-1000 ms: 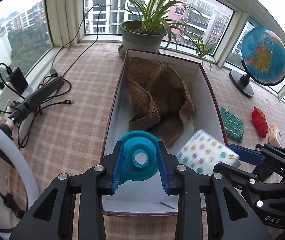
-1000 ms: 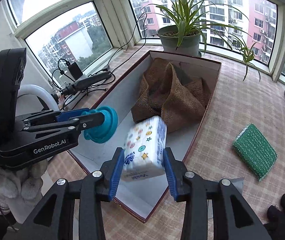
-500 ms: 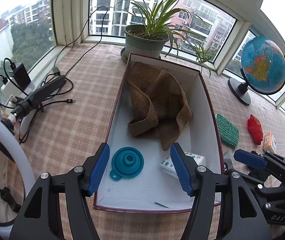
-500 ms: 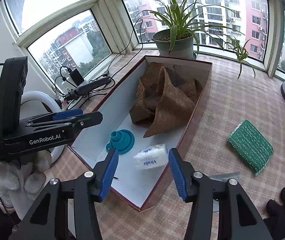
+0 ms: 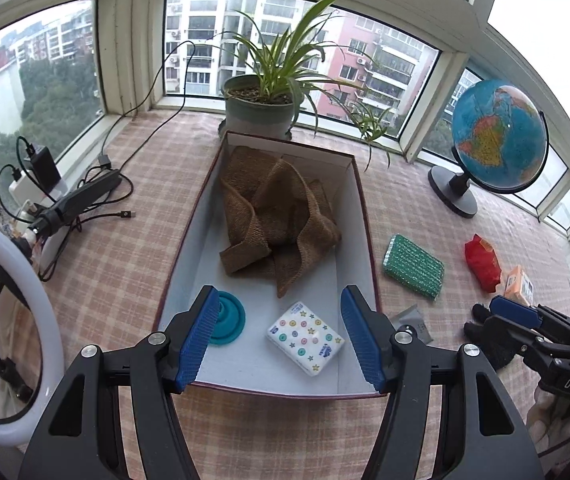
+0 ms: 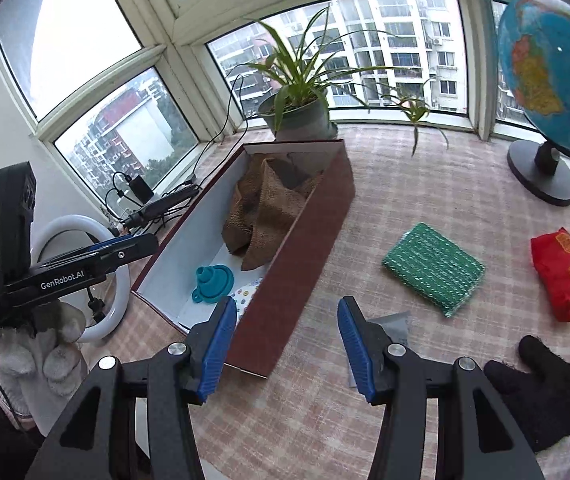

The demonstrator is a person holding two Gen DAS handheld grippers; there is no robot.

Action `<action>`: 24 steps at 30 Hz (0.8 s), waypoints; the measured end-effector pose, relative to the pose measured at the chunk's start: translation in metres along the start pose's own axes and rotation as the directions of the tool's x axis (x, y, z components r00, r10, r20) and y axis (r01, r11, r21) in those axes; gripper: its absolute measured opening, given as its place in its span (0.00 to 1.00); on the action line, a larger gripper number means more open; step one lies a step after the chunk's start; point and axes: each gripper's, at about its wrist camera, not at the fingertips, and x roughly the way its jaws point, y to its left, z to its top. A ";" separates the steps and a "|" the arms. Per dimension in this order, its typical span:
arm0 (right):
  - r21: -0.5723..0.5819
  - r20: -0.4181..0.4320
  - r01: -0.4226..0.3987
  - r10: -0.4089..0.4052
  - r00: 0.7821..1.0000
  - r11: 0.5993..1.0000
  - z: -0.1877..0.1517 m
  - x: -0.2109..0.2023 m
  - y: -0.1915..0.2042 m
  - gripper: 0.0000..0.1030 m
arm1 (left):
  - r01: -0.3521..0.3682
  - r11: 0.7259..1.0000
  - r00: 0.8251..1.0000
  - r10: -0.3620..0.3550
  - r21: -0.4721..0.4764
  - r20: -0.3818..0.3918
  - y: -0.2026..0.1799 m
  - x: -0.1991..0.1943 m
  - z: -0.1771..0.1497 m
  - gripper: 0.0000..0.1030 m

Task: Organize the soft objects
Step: 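Withdraw both grippers from the box, then move both grippers toward the black glove on the table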

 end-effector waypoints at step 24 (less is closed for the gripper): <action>0.248 0.142 0.187 -0.227 0.964 0.950 -0.067 -0.151 -0.182 0.48 | 0.139 0.986 0.990 -0.136 0.096 -0.046 -0.139 0.019 -0.025 0.61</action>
